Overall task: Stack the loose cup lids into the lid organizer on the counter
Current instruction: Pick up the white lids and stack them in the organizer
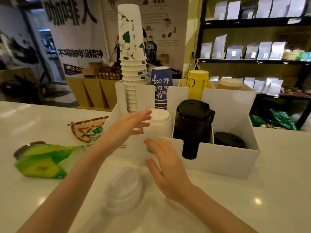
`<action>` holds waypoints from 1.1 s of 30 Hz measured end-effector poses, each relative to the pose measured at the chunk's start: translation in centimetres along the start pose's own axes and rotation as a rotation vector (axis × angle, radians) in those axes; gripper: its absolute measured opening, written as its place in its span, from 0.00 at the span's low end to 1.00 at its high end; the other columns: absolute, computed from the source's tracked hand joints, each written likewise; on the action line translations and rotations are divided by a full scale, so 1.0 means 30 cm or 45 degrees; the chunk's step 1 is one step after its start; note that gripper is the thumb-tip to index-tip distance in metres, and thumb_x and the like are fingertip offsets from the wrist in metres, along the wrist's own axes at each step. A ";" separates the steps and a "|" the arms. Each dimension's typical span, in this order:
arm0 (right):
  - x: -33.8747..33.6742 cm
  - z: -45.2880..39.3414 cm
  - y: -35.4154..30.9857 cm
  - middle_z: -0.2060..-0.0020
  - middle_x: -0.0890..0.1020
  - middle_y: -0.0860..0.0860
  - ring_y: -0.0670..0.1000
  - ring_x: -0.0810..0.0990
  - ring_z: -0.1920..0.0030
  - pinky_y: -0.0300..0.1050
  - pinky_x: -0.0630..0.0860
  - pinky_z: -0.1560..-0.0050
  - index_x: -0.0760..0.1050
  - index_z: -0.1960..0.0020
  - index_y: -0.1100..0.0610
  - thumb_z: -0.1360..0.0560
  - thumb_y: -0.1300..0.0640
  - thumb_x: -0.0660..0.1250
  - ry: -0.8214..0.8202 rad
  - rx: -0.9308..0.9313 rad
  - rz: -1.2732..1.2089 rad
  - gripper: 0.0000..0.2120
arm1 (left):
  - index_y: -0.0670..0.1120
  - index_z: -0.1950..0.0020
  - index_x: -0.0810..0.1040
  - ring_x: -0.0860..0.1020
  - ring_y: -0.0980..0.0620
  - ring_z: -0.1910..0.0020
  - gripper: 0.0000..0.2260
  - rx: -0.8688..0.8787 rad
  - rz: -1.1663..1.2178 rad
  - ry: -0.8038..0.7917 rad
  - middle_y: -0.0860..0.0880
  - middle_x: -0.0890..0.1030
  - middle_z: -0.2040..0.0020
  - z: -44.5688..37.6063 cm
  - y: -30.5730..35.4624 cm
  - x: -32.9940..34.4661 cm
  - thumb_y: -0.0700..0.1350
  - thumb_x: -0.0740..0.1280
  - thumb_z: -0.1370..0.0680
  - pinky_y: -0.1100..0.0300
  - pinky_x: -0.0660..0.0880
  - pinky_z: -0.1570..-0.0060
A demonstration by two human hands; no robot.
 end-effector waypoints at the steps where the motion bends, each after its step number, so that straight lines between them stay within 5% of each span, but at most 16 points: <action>1: 0.034 0.017 -0.006 0.33 0.70 0.48 0.41 0.61 0.33 0.40 0.58 0.30 0.61 0.32 0.49 0.24 0.47 0.51 -0.130 0.025 -0.021 0.21 | 0.56 0.37 0.69 0.75 0.57 0.43 0.17 -0.009 -0.018 0.042 0.56 0.75 0.40 0.033 -0.017 -0.020 0.57 0.53 0.24 0.65 0.71 0.51; 6: 0.101 0.072 -0.009 0.30 0.64 0.44 0.41 0.59 0.32 0.38 0.54 0.31 0.55 0.30 0.47 0.23 0.45 0.53 -0.442 0.171 -0.126 0.23 | 0.60 0.38 0.69 0.71 0.70 0.46 0.18 0.011 -0.177 0.187 0.68 0.71 0.44 0.229 -0.124 -0.085 0.58 0.59 0.28 0.70 0.69 0.52; 10: 0.129 0.090 0.019 0.31 0.66 0.45 0.46 0.63 0.32 0.46 0.59 0.30 0.55 0.30 0.43 0.25 0.41 0.55 -0.510 0.308 -0.205 0.25 | 0.65 0.33 0.58 0.64 0.62 0.35 0.41 -0.142 -0.410 0.151 0.65 0.63 0.33 0.356 -0.252 -0.066 0.73 0.63 0.43 0.57 0.64 0.35; 14: 0.144 0.096 0.027 0.38 0.74 0.47 0.48 0.71 0.38 0.53 0.68 0.35 0.57 0.34 0.38 0.28 0.38 0.56 -0.526 0.422 -0.332 0.24 | 0.60 0.30 0.47 0.58 0.61 0.32 0.54 -0.222 -0.574 0.081 0.60 0.56 0.28 0.422 -0.333 -0.018 0.68 0.71 0.48 0.63 0.58 0.34; 23: 0.156 0.095 0.025 0.48 0.79 0.51 0.51 0.76 0.48 0.51 0.73 0.41 0.65 0.37 0.41 0.29 0.43 0.60 -0.530 0.579 -0.476 0.20 | 0.58 0.29 0.50 0.63 0.57 0.33 0.47 -0.167 -0.579 0.190 0.57 0.63 0.30 0.444 -0.367 0.017 0.57 0.75 0.40 0.61 0.61 0.33; 26: 0.157 0.091 0.022 0.47 0.79 0.47 0.47 0.77 0.47 0.33 0.74 0.49 0.69 0.38 0.49 0.26 0.56 0.62 -0.511 0.709 -0.716 0.17 | 0.58 0.30 0.55 0.68 0.57 0.36 0.47 -0.150 -0.497 0.212 0.57 0.69 0.34 0.436 -0.377 0.008 0.57 0.76 0.43 0.58 0.68 0.36; 33: 0.122 0.046 -0.002 0.49 0.80 0.48 0.43 0.78 0.52 0.30 0.75 0.60 0.72 0.41 0.52 0.26 0.61 0.61 -0.411 0.834 -0.878 0.14 | 0.57 0.30 0.59 0.71 0.59 0.41 0.47 -0.121 -0.379 0.263 0.59 0.70 0.37 0.406 -0.347 -0.021 0.54 0.78 0.45 0.66 0.68 0.44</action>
Point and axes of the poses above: each hand's wrist, its own z-axis away from the middle knuckle, its own x-axis out of the palm, y = z × x, the point moved 3 cm from there along -z, towards the middle knuckle
